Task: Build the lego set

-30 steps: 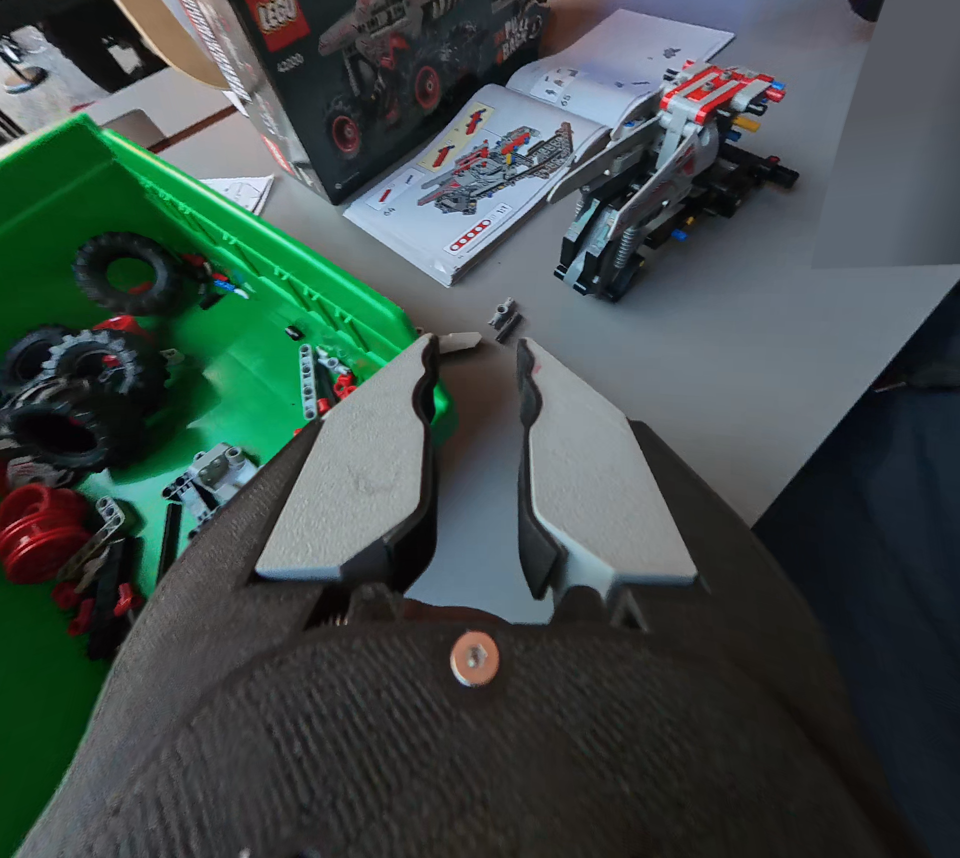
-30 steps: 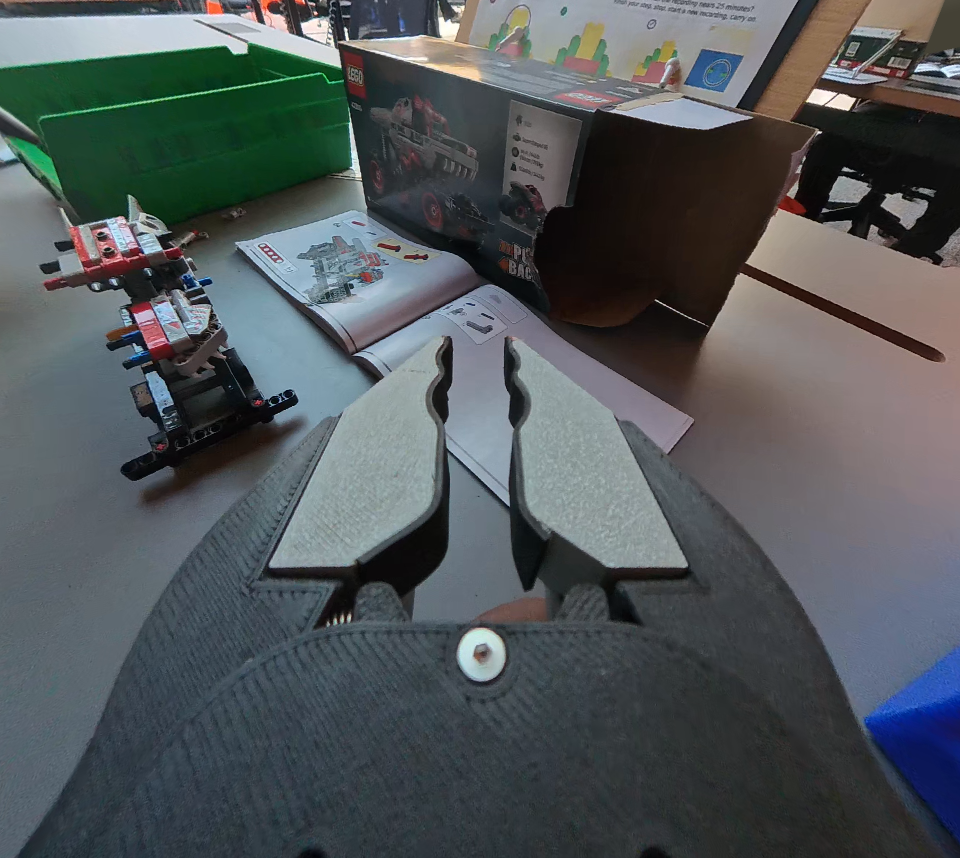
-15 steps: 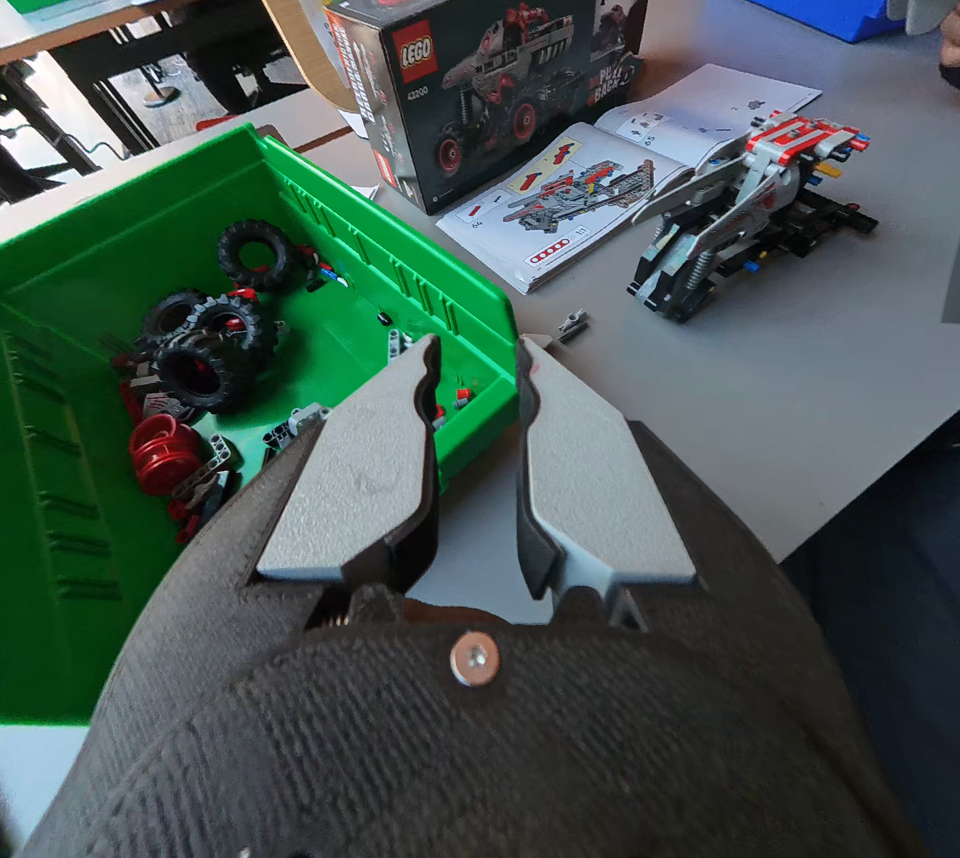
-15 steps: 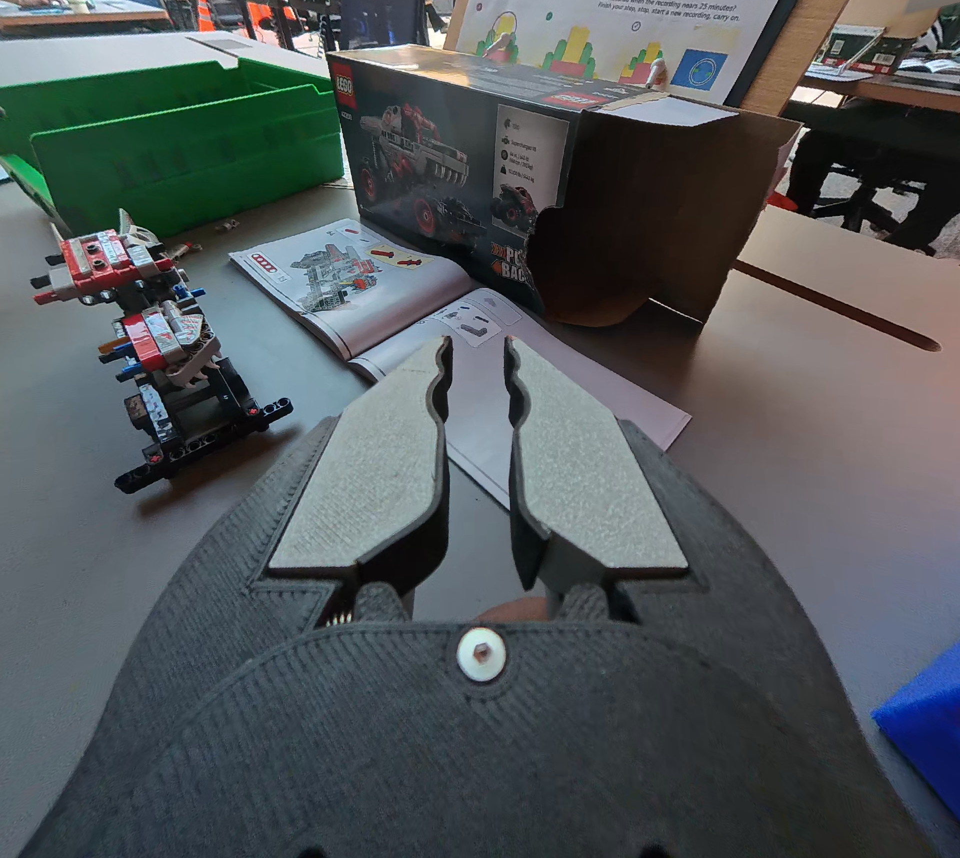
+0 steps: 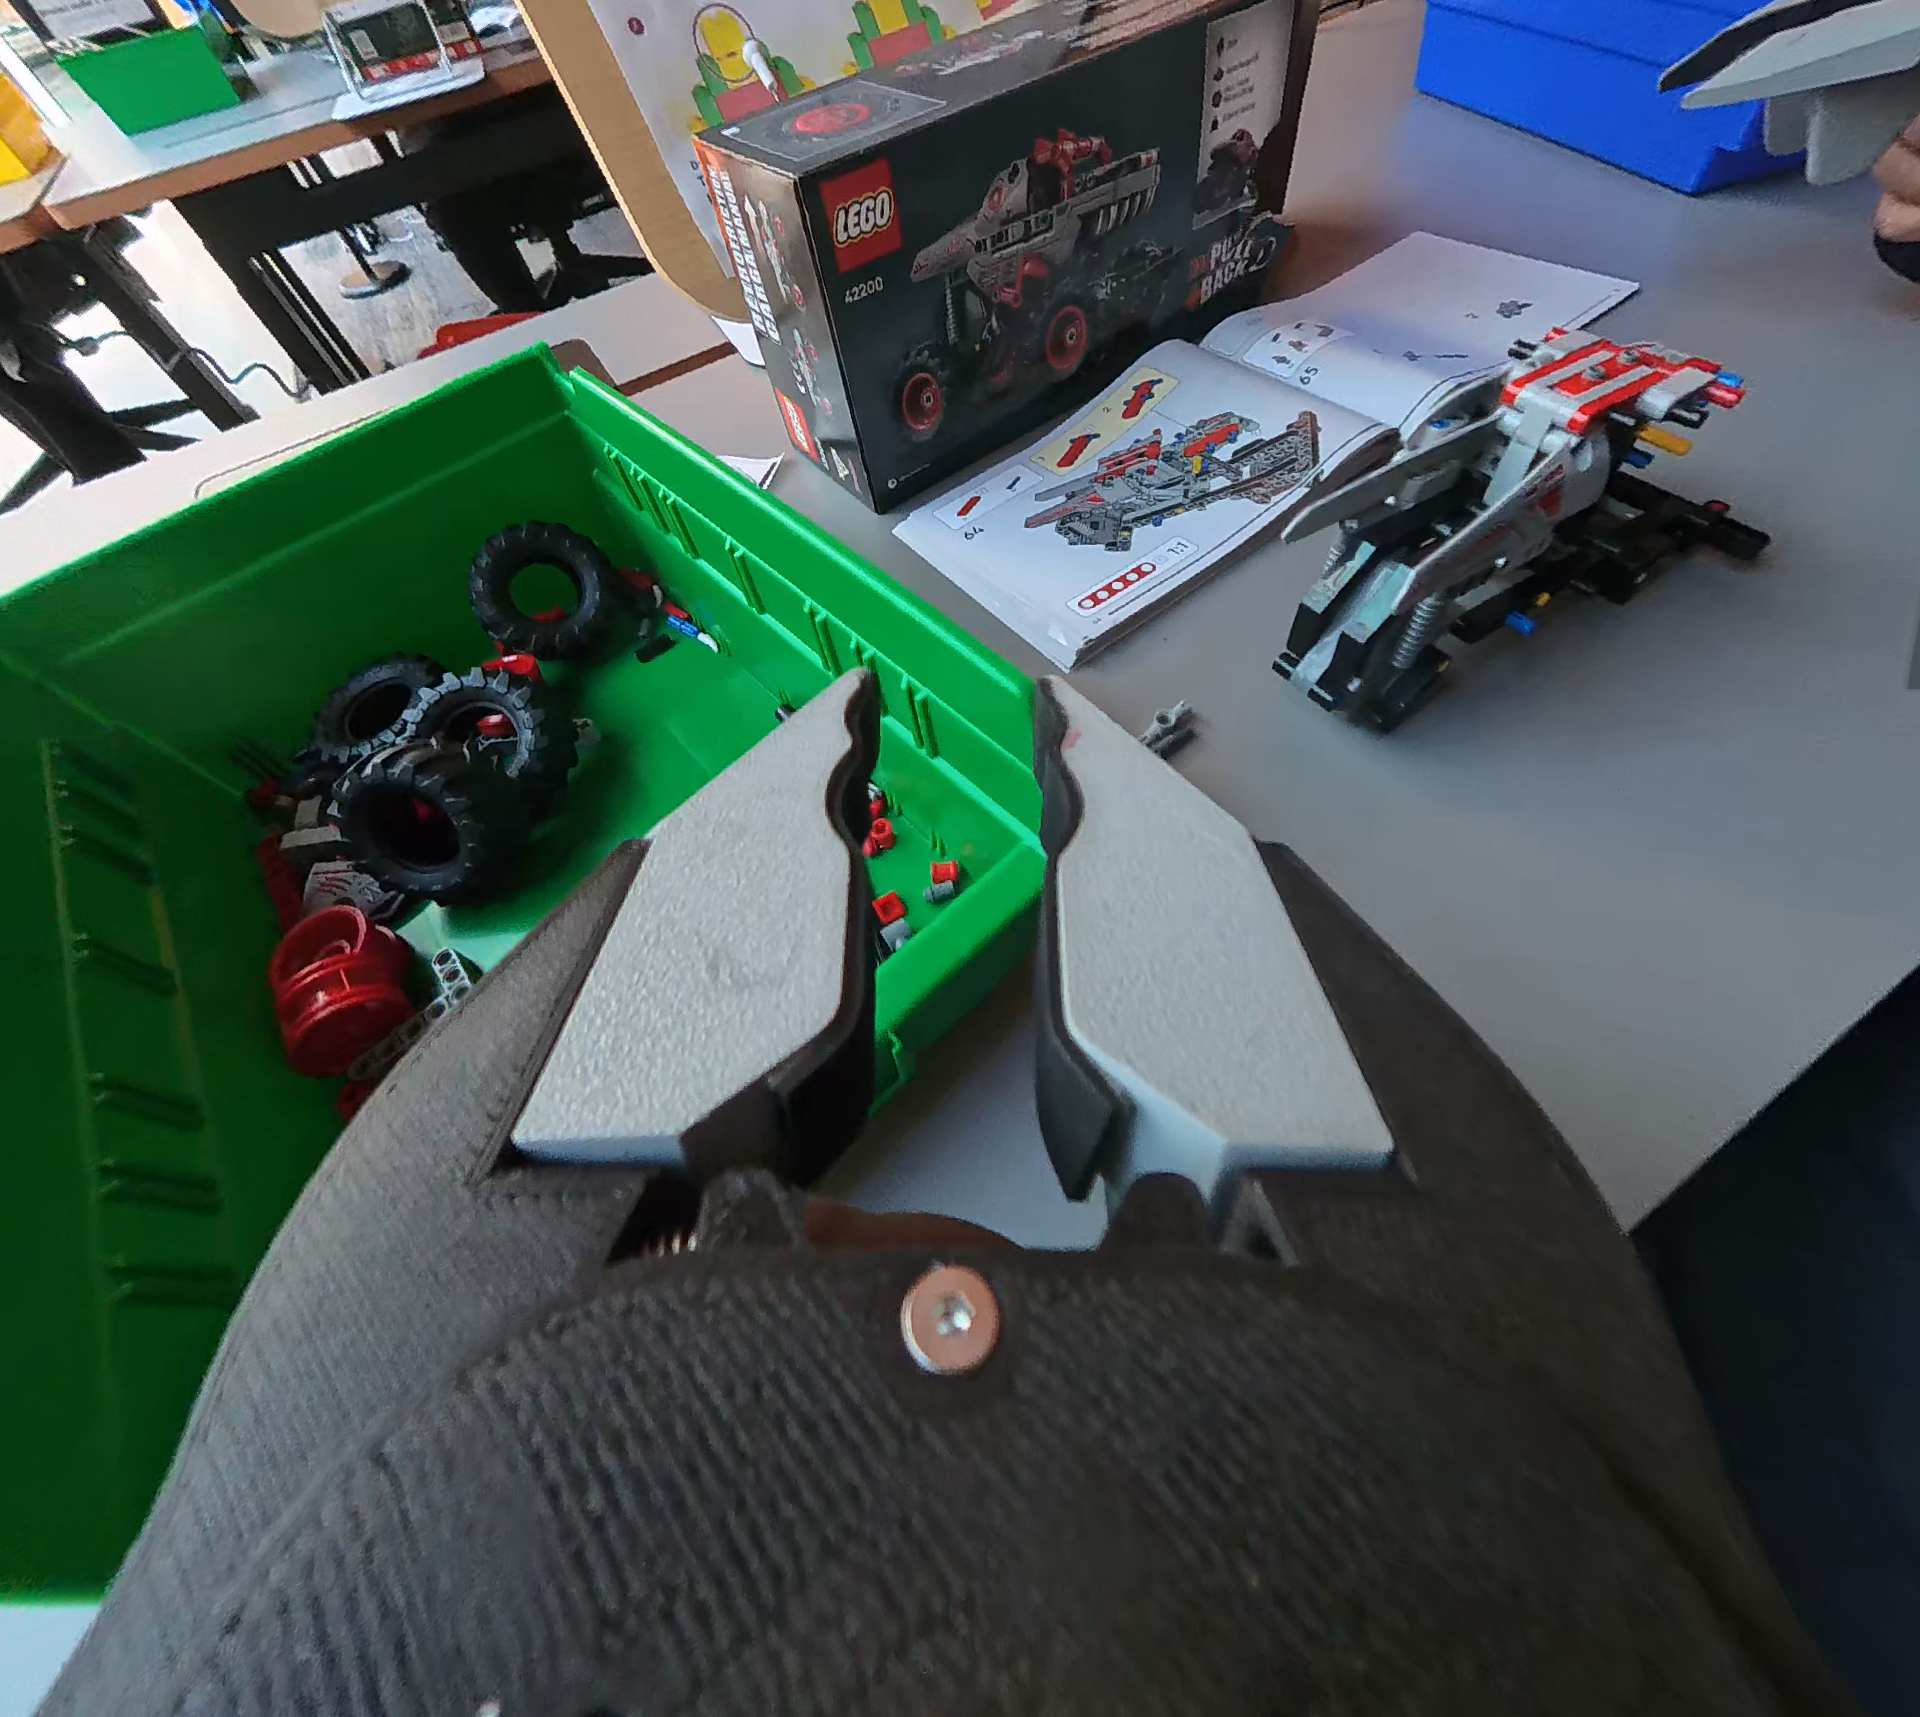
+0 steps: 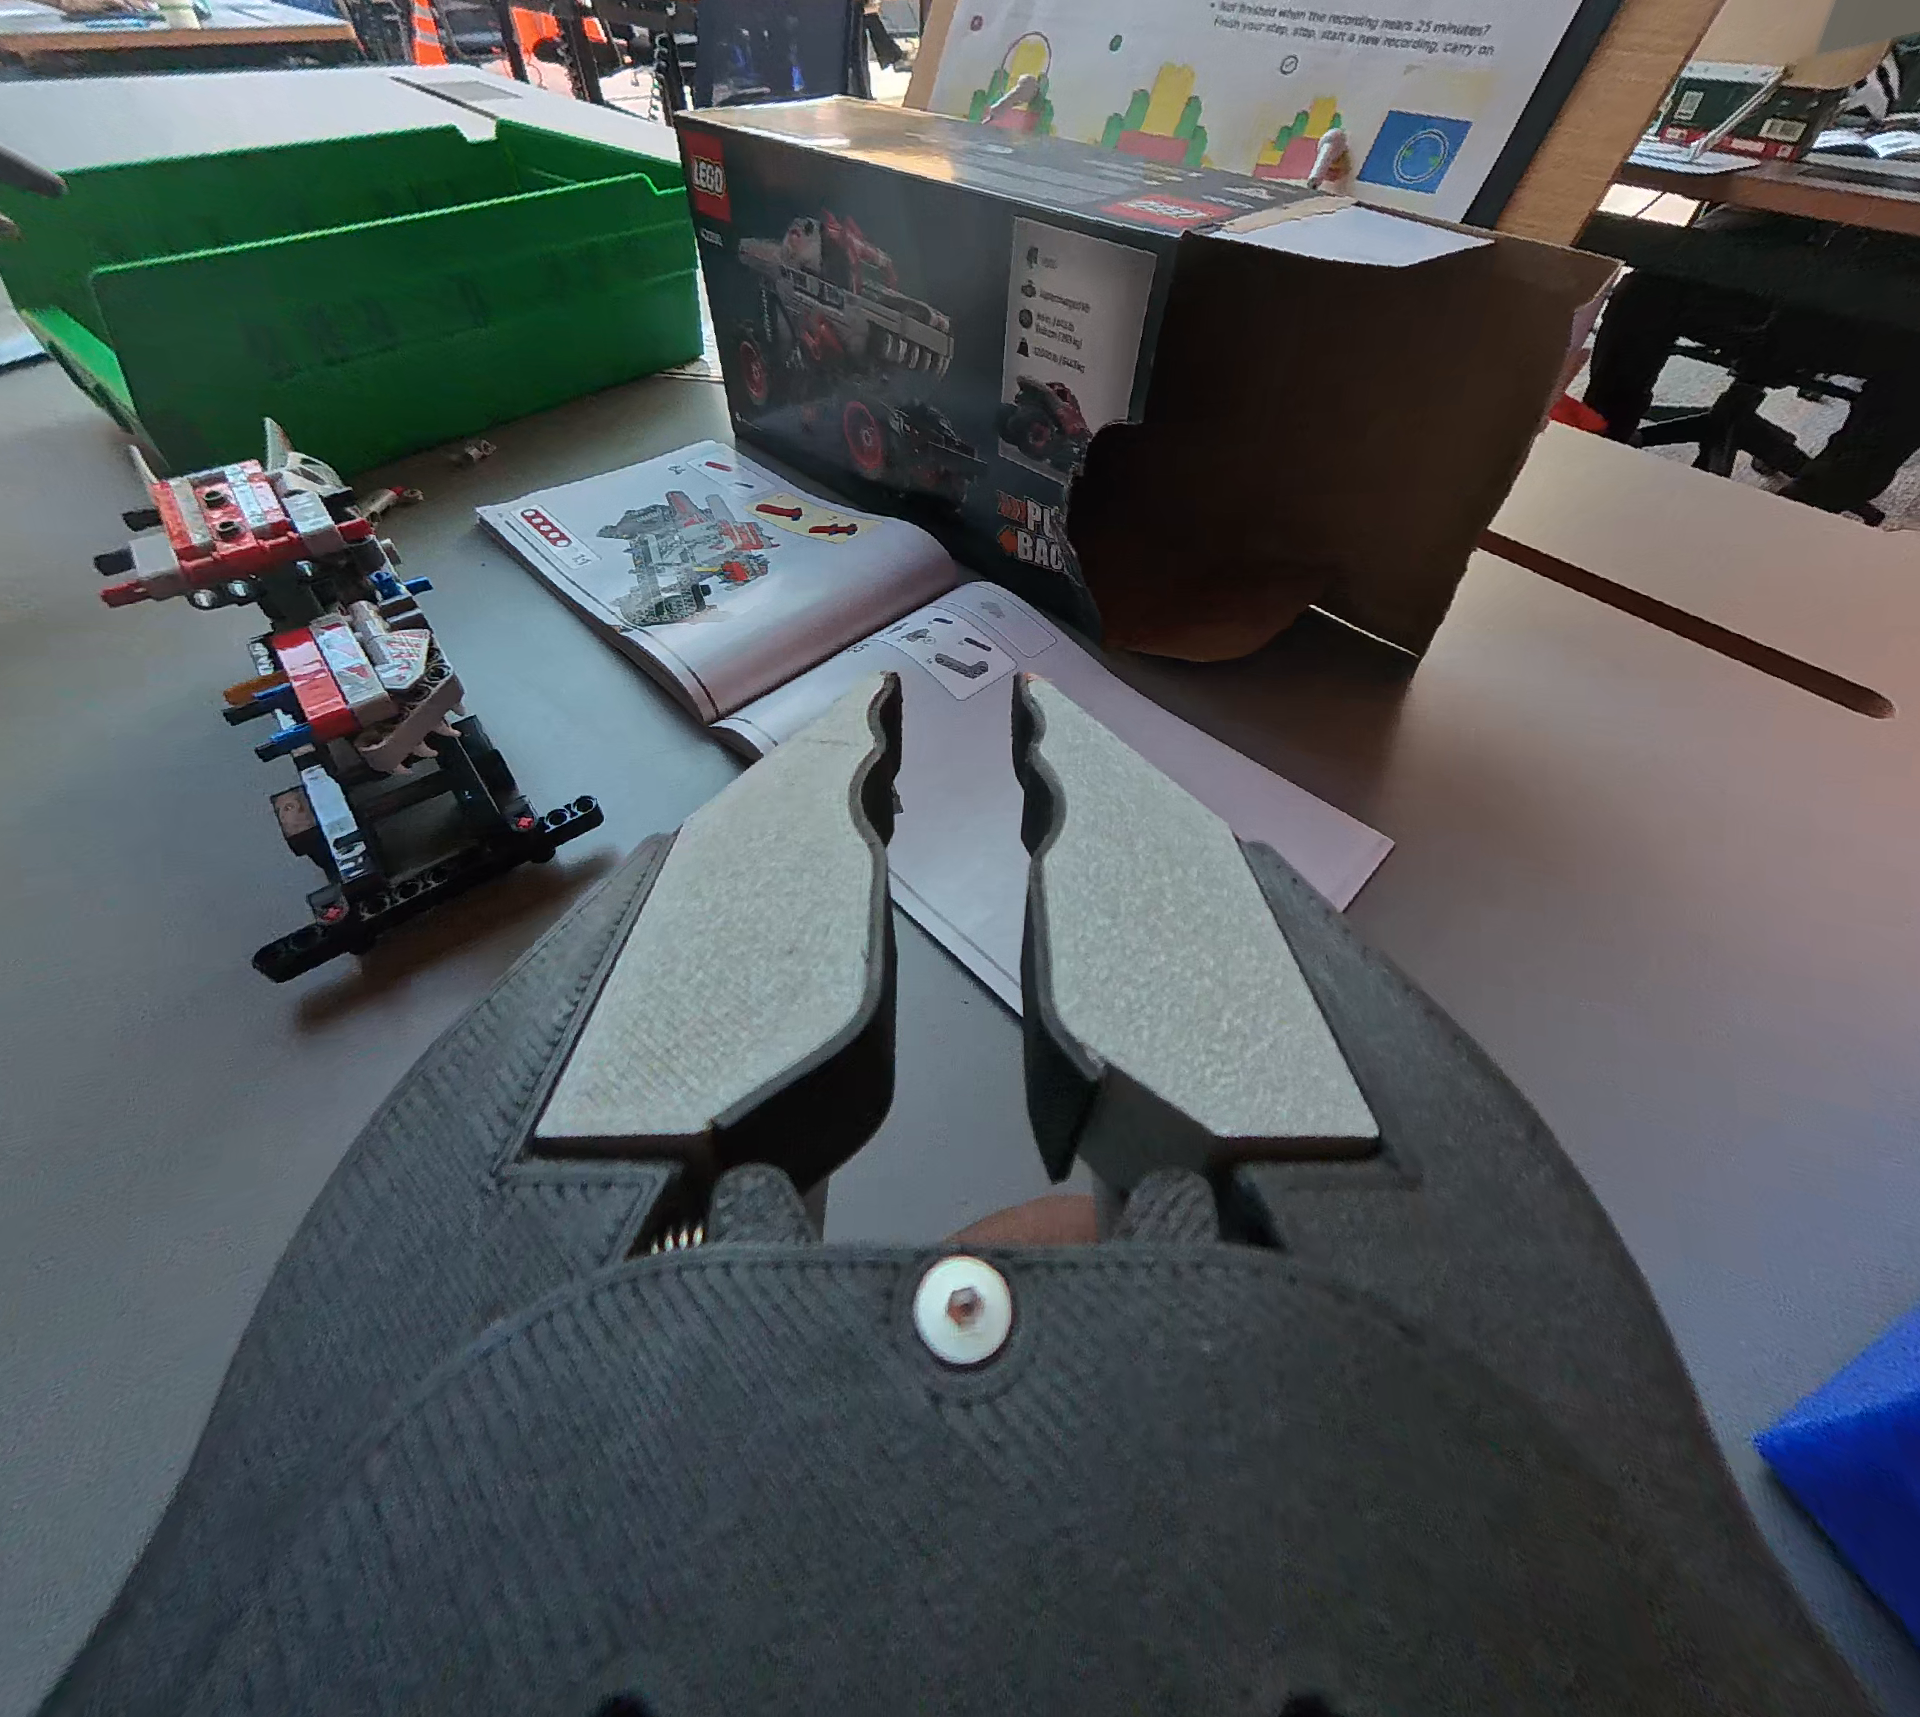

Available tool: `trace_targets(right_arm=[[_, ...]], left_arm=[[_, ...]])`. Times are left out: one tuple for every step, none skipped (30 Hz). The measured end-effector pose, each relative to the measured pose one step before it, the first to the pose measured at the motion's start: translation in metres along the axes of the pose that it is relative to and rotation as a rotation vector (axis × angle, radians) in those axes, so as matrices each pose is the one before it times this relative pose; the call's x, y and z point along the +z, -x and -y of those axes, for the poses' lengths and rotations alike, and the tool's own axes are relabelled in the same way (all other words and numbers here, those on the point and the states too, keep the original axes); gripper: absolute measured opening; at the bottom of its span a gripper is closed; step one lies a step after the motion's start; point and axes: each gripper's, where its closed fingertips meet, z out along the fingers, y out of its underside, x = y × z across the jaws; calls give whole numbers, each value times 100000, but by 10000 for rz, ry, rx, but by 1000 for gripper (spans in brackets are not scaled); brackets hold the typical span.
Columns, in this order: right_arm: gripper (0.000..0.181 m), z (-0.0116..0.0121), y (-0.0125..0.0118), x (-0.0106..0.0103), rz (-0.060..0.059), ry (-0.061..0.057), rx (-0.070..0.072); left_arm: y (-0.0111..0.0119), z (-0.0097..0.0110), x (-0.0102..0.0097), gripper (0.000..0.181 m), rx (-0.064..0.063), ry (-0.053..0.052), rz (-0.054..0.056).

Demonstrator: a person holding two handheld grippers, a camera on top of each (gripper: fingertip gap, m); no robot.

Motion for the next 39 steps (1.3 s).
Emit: trace_targets(right_arm=[[18, 39, 32, -20, 11, -10, 13], [18, 63, 31, -14, 17, -20, 14], [18, 51, 29, -13, 18, -19, 9], [18, 50, 43, -5, 15, -8, 4], [18, 42, 56, -10, 20, -3, -3], [19, 47, 84, -9, 29, -7, -8], [19, 73, 90, 4, 28, -17, -13], [19, 66, 122, 23, 31, -17, -20], [19, 37, 125, 33, 36, 0, -28], [19, 13, 113, 54, 30, 15, -38], [19, -20, 99, 59, 18, 27, -49], [19, -93, 52, 67, 0, 46, -54], [19, -140, 10, 69, -13, 68, -48], [19, -165, -26, 82, -20, 74, -32], [19, -154, -45, 74, -20, 63, -14], [19, -142, -72, 68, -18, 52, 3], [19, -124, -103, 66, -21, 44, 22], [19, -132, -124, 55, -22, 41, 40], [19, -156, -130, 60, -18, 45, 52], [19, -137, -128, 47, -15, 44, 51], [19, -108, -123, 36, -14, 27, 45], [19, -65, -114, 35, -8, 9, 49], [19, -42, -86, 55, 4, 3, 63], [20, -60, -76, 88, 17, 9, 75], [20, -87, -43, 111, 25, 20, 73], [20, -122, -26, 122, 30, 35, 57], [20, -154, 18, 134, 45, 47, 30], [20, -159, 60, 145, 57, 53, 8], [20, -161, 55, 133, 46, 53, -3], [21, -124, 56, 128, 36, 47, -9], [21, -102, 61, 99, 34, 40, -8], [21, -56, 59, 83, 40, 24, -6], [22, -28, 66, 57, 39, 11, -3], [23, -34, 38, 30, 24, 10, 3], [23, -35, 29, 13, 12, 15, 3], [23, -31, 33, -18, 8, 12, -11], [23, -1, 40, -35, 2, -1, -28], [23, 5, 30, -42, -14, -7, -38], [23, 0, 2, -28, -28, 1, -39]], left_arm=[[105, 222, 112, 27, 25, -71, 32], [157, 217, 114, 26, 23, -61, 48], [188, 202, 121, 27, 16, -43, 45], [200, 252, 119, 28, 0, -64, 43], [161, 244, 97, 28, 22, -51, 25], [237, 250, 20, 31, 114, 4, 73], [510, 498, -62, 33, 153, -109, 249], [542, 924, -70, 32, 58, -377, 277], [142, 1110, 57, 31, -59, -510, 15], [-178, 1003, 243, 29, -59, -434, -196], [-82, 755, 456, 27, 8, -255, -145], [163, 546, 607, 27, 66, -95, -6], [176, 432, 703, 27, 68, -34, 2], [28, 456, 745, 27, 37, -63, -72], [-74, 552, 728, 27, 31, -141, -112], [-118, 560, 660, 27, 59, -179, -110], [-70, 507, 577, 27, 82, -163, -69], [13, 388, 462, 27, 76, -115, -28], [43, 256, 345, 28, 33, -66, -23], [36, 148, 225, 28, -23, -43, -49], [43, 20, 101, 28, -28, -3, -52], [124, -130, 8, 28, -11, 61, -23], [200, -255, -41, 28, -3, 120, 20], [229, -308, -78, 28, 6, 135, 41], [227, -324, -88, 28, -3, 128, 34], [233, -337, -68, 28, -35, 144, 39], [266, -310, -61, 28, -50, 135, 82], [226, -279, -56, 28, -26, 95, 66], [121, -330, -61, 28, -2, 133, 9], [144, -361, -74, 28, -8, 176, 10], [217, -343, -111, 28, -5, 171, 50], [277, -307, -181, 28, 22, 165, 79], [379, -290, -256, 28, 23, 167, 136], [511, -286, -318, 28, -1, 171, 192], [548, -310, -373, 28, 5, 187, 186], [601, -377, -390, 28, 31, 227, 180], [746, -444, -389, 26, 55, 271, 220], [856, -435, -392, 26, 58, 258, 248], [746, -392, -350, 27, 31, 237, 147]])
